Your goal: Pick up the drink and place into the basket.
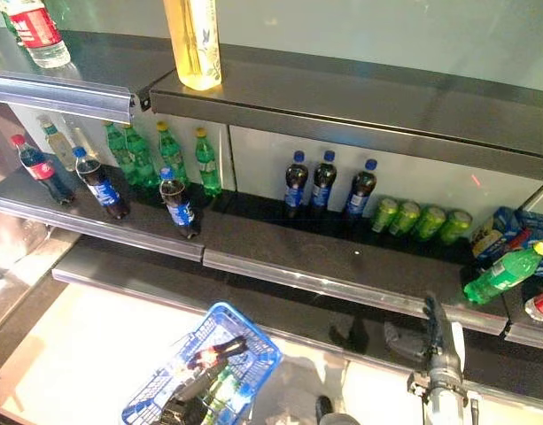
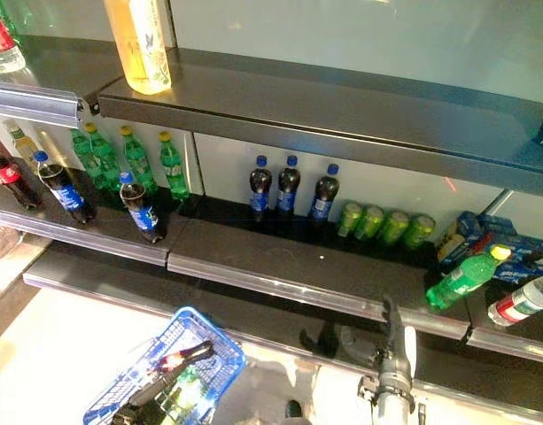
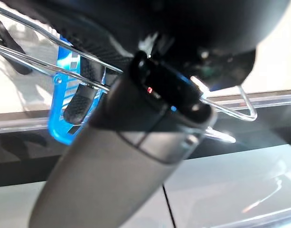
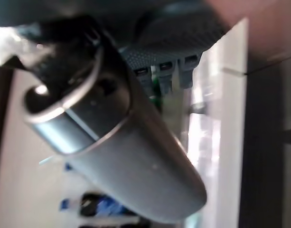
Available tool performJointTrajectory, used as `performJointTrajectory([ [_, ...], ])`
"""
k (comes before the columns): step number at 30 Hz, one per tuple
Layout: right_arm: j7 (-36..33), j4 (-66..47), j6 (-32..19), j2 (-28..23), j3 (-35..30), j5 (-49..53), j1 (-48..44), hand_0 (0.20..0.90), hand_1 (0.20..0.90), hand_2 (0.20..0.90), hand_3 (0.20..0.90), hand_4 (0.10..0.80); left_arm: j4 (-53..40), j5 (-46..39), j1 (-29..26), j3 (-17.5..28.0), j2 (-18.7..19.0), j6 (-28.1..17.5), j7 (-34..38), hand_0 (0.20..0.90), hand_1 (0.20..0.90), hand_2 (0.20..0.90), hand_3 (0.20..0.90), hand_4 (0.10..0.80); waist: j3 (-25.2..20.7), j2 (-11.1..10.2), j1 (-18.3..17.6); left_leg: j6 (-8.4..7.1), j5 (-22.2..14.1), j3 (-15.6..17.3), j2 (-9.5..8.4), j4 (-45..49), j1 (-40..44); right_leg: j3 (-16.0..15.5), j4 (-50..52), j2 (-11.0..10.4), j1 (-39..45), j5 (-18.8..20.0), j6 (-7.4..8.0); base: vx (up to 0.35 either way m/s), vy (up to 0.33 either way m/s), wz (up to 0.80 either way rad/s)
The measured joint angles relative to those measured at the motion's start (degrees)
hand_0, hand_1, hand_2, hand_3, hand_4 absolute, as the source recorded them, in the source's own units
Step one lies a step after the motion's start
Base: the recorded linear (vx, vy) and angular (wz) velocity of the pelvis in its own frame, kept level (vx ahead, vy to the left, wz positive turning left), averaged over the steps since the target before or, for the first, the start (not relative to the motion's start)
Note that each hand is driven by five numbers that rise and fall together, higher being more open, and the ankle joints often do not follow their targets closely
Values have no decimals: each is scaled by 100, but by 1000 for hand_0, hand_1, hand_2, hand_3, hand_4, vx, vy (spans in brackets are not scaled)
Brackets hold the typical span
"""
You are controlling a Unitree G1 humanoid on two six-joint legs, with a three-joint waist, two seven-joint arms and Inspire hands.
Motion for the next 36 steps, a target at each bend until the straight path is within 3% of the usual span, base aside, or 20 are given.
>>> performJointTrajectory([
  [7,112,-18,41,-117,177,125,-122,900,900,900,900,800,-100,19,-23,-111,-1,0,0,300,300,300,200,100,21,33,11,-39,8,-13,8,3,0,-18,12,19,8,11,-4,0,0,0],
  [12,197,1170,174,-64,176,374,-167,900,900,900,900,800,-32,20,-22,-83,22,-8,0,300,300,300,200,100,30,48,6,-27,-28,-30,43,0,20,-27,1,45,41,-54,7,6,2,1],
  [13,242,1416,252,-60,175,455,-160,900,900,900,900,800,-8,21,-21,-45,17,-10,-2,300,300,300,200,100,44,54,27,-44,-41,-116,2,39,40,47,0,69,25,-64,-3,-14,101,-26],
  [15,384,1926,317,-56,157,667,-166,900,900,900,900,800,102,19,-18,91,-33,-90,-5,300,300,300,200,100,54,64,156,-68,-143,-666,-76,54,125,337,15,146,-44,-1,-75,-70,235,-67],
  [16,455,2186,325,-62,124,737,-222,900,900,900,900,800,216,10,-49,173,-94,-148,-6,300,300,300,200,100,77,79,286,-2,-226,-1085,-165,51,175,486,33,160,-92,54,-49,-105,302,-87],
  [21,522,3190,214,17,-82,870,-414,900,900,900,900,800,814,2,-343,334,-119,-242,-59,300,300,300,200,100,168,-109,309,251,-474,-1168,-596,184,281,1078,42,-26,-317,299,82,-124,233,-78],
  [22,562,3462,199,45,-140,918,-583,900,900,900,900,800,1051,-21,-456,411,-115,-252,-58,300,300,300,200,100,202,-184,325,328,-546,-1115,-710,238,292,1026,41,-43,-473,469,68,-82,81,-98],
  [23,577,3565,197,67,-166,933,-703,900,900,900,900,800,1089,-27,-463,486,-112,-256,-57,300,300,300,200,100,225,-206,379,370,-551,-1058,-706,239,256,995,39,-61,-534,527,48,-157,108,-121],
  [25,718,3807,192,207,-407,974,-857,900,900,900,900,800,1142,-68,-530,584,-37,-260,-50,300,300,300,200,100,323,-399,335,422,-605,-726,-866,454,229,753,34,-176,-781,276,-34,-167,68,-106],
  [26,830,3859,191,206,-487,992,-880,900,900,900,900,800,1143,-69,-560,618,-56,-258,-35,300,300,300,200,100,387,-259,344,452,-622,-590,-683,449,161,520,72,-146,-826,-95,23,-200,26,-89],
  [27,929,3947,191,220,-514,1005,-870,900,900,900,900,800,1143,-67,-603,652,-44,-260,-39,300,300,300,200,100,413,-185,327,451,-609,-463,-529,437,158,370,293,-68,-904,3,-6,-250,16,-75],
  [28,1161,4261,192,236,-509,1043,-886,900,900,900,900,800,1268,-26,-684,721,-2,-267,-70,300,300,300,200,100,420,-85,334,421,-582,-326,-285,401,194,205,942,85,-952,-91,65,-227,7,-48],
  [31,1451,4502,196,245,-499,1183,-854,900,900,900,900,800,1443,32,-738,748,88,-266,-113,300,300,300,200,100,406,-73,415,355,-541,-198,-171,269,287,72,1496,92,-692,-313,123,-151,-58,-50],
  [35,1753,4697,211,276,-363,1494,-1181,900,900,900,900,800,1609,42,-785,750,41,-263,-157,300,300,300,200,100,360,-113,512,224,-460,-215,-207,49,383,-208,469,157,-240,-167,-122,-96,-206,-59],
  [36,1821,4734,263,340,-335,1565,-1263,900,900,900,900,800,1699,154,-886,740,-41,-249,-157,300,300,300,200,100,356,-43,576,195,-470,-244,-157,49,435,-219,18,208,-10,92,-169,-52,-177,-39],
])
